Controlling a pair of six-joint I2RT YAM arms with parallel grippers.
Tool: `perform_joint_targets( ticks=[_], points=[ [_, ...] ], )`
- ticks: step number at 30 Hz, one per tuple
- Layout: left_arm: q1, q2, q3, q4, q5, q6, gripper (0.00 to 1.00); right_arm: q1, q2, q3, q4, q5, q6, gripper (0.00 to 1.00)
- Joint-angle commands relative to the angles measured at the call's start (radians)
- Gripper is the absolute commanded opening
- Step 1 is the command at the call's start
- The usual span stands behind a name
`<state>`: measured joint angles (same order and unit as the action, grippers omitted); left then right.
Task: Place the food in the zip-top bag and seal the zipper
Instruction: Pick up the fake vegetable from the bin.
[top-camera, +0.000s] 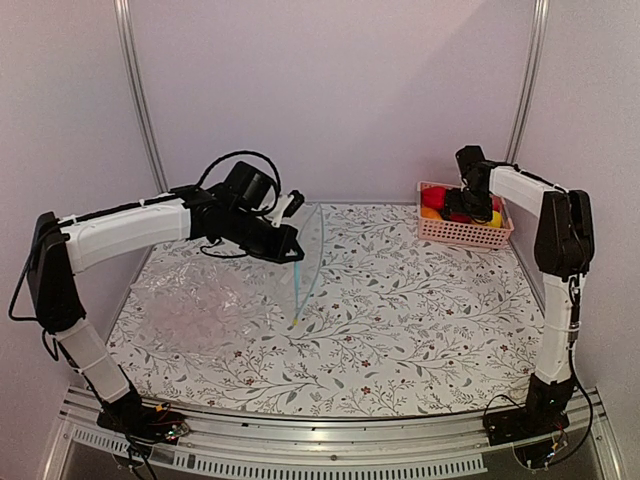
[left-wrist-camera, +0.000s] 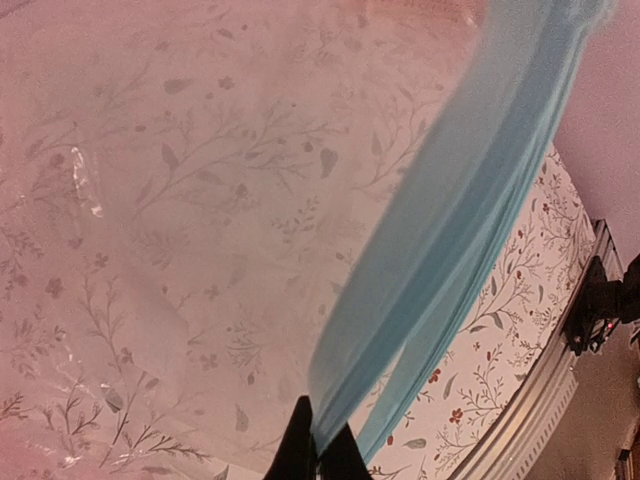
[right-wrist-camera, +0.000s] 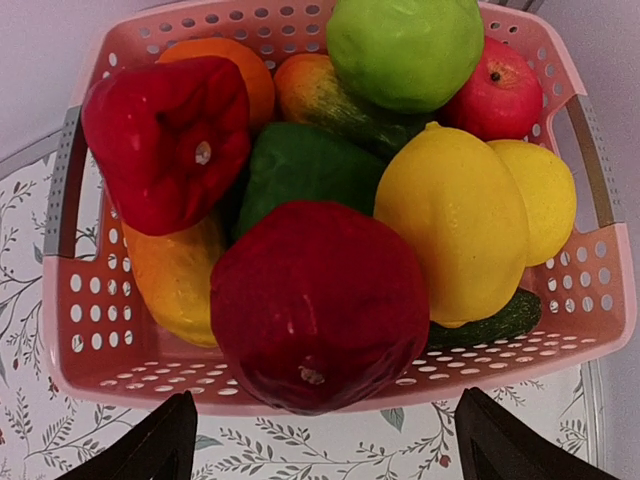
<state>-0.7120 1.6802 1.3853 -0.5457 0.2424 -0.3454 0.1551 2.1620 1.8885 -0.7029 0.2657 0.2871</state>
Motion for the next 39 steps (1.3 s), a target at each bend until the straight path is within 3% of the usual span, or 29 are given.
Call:
perform_joint_targets(
  ticks=[1, 14, 22, 29, 39],
  points=[
    [0.014, 0.02, 0.023, -0.016, 0.005, -0.001, 0.0, -0.003, 0.054, 0.053, 0.01, 0.096, -0.002, 0.9],
    [0.017, 0.039, 0.023, -0.014, 0.028, -0.012, 0.0, -0.003, 0.146, 0.122, 0.025, 0.114, 0.012, 0.83],
    [0.02, 0.041, 0.023, -0.014, 0.027, -0.012, 0.0, -0.004, 0.141, 0.118, 0.044, 0.087, 0.027, 0.68],
    [0.02, 0.04, 0.023, -0.014, 0.03, -0.015, 0.0, -0.003, 0.095, 0.099, 0.048, 0.078, 0.023, 0.64],
    [0.022, 0.028, 0.023, -0.014, 0.039, -0.02, 0.0, -0.004, -0.115, -0.062, 0.1, 0.021, -0.023, 0.62]
  ],
)
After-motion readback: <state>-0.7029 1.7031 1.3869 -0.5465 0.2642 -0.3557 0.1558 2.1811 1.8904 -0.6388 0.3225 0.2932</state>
